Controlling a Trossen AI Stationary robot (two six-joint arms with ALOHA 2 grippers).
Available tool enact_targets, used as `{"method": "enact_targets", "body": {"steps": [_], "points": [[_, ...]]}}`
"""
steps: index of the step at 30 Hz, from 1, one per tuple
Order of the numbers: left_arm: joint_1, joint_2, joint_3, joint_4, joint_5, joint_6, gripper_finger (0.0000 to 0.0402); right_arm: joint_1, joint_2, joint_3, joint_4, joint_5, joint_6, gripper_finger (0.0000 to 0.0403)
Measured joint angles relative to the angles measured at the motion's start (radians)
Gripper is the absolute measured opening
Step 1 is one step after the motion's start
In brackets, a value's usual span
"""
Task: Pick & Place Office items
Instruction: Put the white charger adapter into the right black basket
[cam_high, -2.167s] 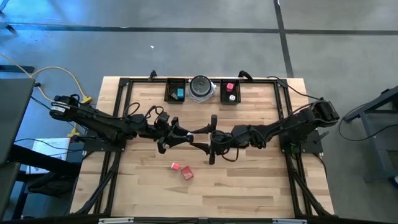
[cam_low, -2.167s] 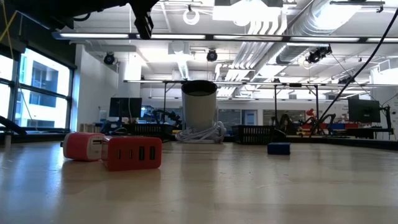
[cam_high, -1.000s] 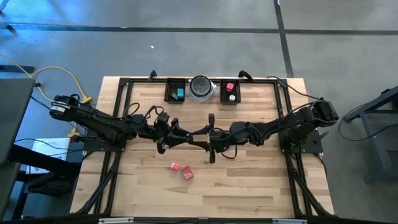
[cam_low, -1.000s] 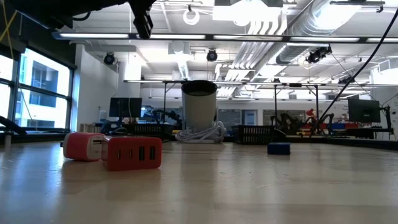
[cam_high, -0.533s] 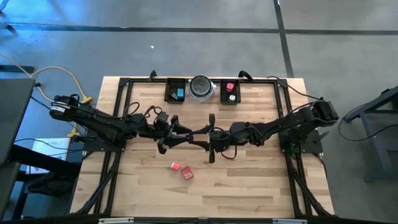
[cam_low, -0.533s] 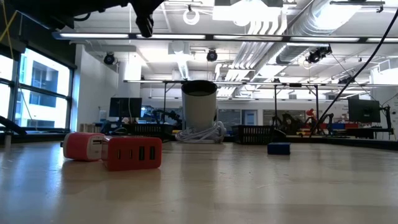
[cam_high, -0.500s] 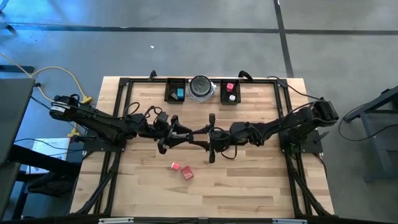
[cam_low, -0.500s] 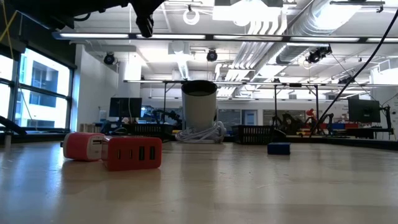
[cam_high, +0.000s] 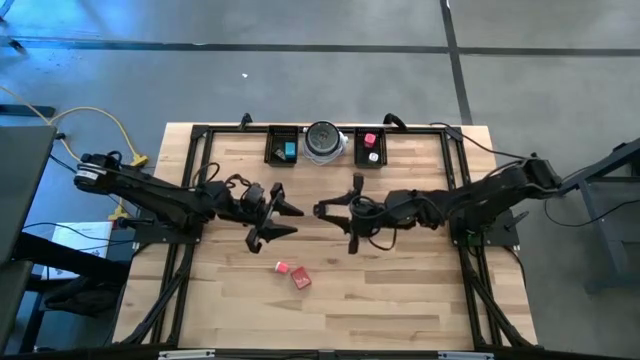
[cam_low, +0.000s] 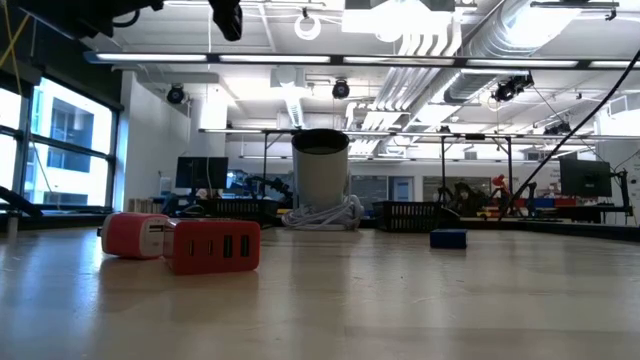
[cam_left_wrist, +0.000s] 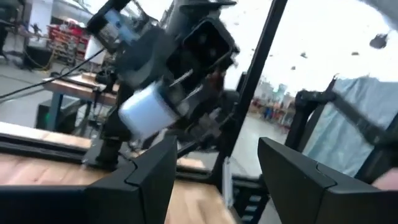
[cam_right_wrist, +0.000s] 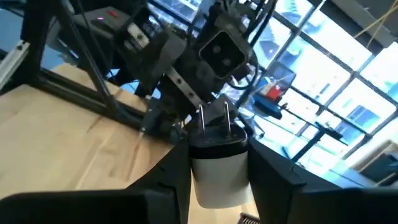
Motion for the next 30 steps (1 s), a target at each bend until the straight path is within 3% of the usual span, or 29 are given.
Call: {"method": "enact_targets", "body": {"steps": [6, 15, 23, 30], "points": [[-0.027, -0.004, 0.0, -0.106, -0.047, 0.14, 0.0218, 0.0, -0.027, -0.001, -0.141, 0.07, 0.061, 0.0115], [-0.092, -0.029, -0.001, -0.271, -0.34, 0.335, 0.0218, 0.001, -0.077, -0.001, -0.383, 0.162, 0.162, 0.0115], [-0.208, -0.097, 0.0, -0.338, -0.493, 0.436, 0.0218, 0.001, -0.219, -0.001, -0.558, 0.183, 0.278, 0.0115], [-0.239, -0.111, -0.001, -0.378, -0.568, 0.431, 0.0218, 0.001, -0.402, -0.231, -0.368, 0.157, 0.309, 0.0115]]}}
